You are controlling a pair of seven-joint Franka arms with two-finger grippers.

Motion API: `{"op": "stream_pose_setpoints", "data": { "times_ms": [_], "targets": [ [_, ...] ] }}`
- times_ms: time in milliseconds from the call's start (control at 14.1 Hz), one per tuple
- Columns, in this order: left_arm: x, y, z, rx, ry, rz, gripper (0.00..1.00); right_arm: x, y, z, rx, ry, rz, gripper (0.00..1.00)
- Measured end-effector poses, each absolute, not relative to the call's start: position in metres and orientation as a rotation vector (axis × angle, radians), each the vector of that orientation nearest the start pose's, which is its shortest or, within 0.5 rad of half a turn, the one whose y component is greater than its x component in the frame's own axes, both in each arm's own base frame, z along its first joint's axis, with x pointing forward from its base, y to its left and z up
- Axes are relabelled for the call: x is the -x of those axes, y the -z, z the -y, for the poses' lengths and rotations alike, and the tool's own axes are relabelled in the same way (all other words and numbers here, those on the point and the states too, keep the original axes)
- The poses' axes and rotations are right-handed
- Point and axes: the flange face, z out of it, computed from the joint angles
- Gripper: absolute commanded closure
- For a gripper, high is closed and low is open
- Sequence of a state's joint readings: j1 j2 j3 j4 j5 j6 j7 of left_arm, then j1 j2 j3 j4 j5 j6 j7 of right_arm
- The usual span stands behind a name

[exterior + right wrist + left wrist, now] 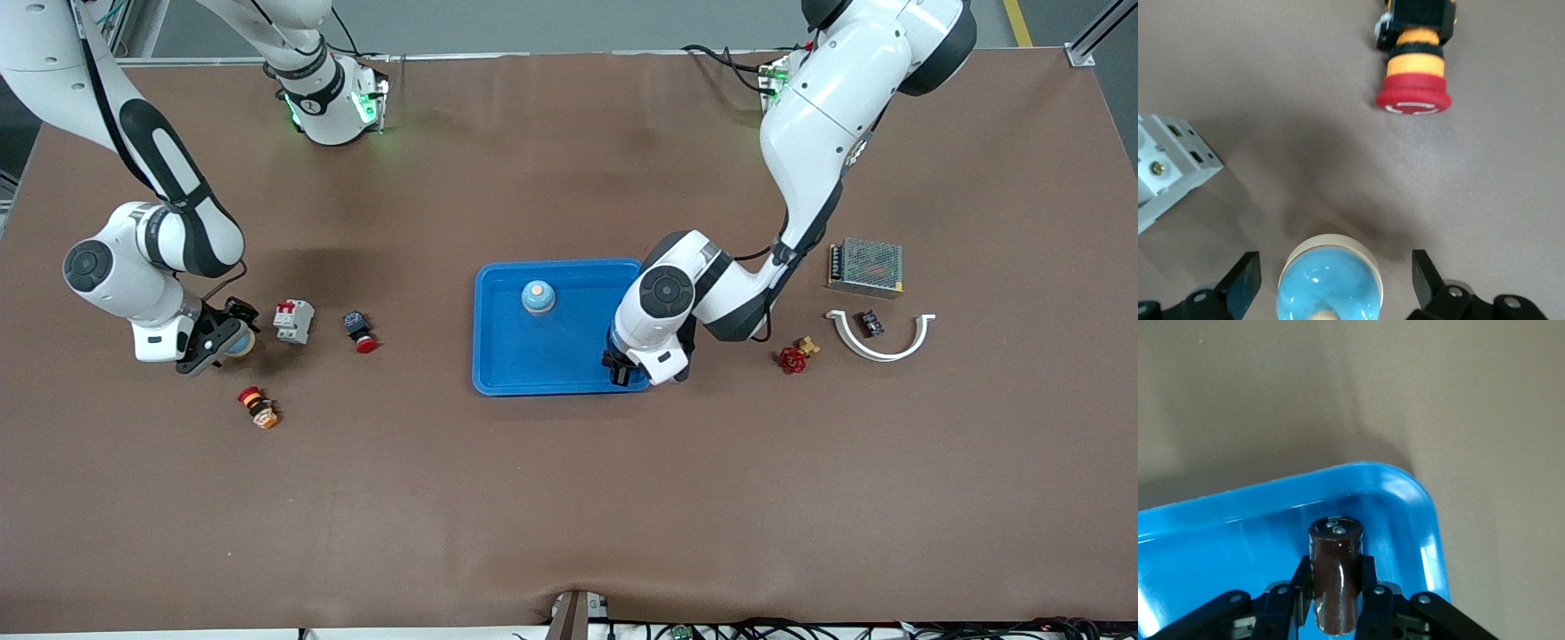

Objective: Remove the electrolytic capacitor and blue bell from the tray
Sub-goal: 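Lower the bell beside the red buttons and open the right gripper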

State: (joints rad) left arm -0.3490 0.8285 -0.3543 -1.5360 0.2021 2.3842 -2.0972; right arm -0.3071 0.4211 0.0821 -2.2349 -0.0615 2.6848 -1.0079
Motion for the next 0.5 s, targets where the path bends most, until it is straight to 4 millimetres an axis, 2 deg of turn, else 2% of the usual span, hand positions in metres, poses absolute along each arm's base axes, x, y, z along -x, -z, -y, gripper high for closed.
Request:
{"op": "stream_pose_setpoints", "data": {
  "times_ms": [71,212,354,495],
  "targets": [
    [-0.572,-0.197,0.427,2.503,-0.151,2.04,1.0,-0.537,-0.189,0.117,2.887,0.054,1.265,0.0],
    [-0.577,-0.217,0.422,2.509,-0.131,2.009,1.0,-0.543,-0.213,0.111,2.873,0.044,1.217,0.0],
    [-0.584,-0.245,0.41,2.519,-0.103,1.965,1.0,-0.553,-0.253,0.1,2.858,0.0,1.16,0.0],
    [-0.594,-0.272,0.389,2.527,-0.078,1.916,1.0,-0.564,-0.302,0.08,2.874,-0.036,1.093,0.0]
  ]
}}
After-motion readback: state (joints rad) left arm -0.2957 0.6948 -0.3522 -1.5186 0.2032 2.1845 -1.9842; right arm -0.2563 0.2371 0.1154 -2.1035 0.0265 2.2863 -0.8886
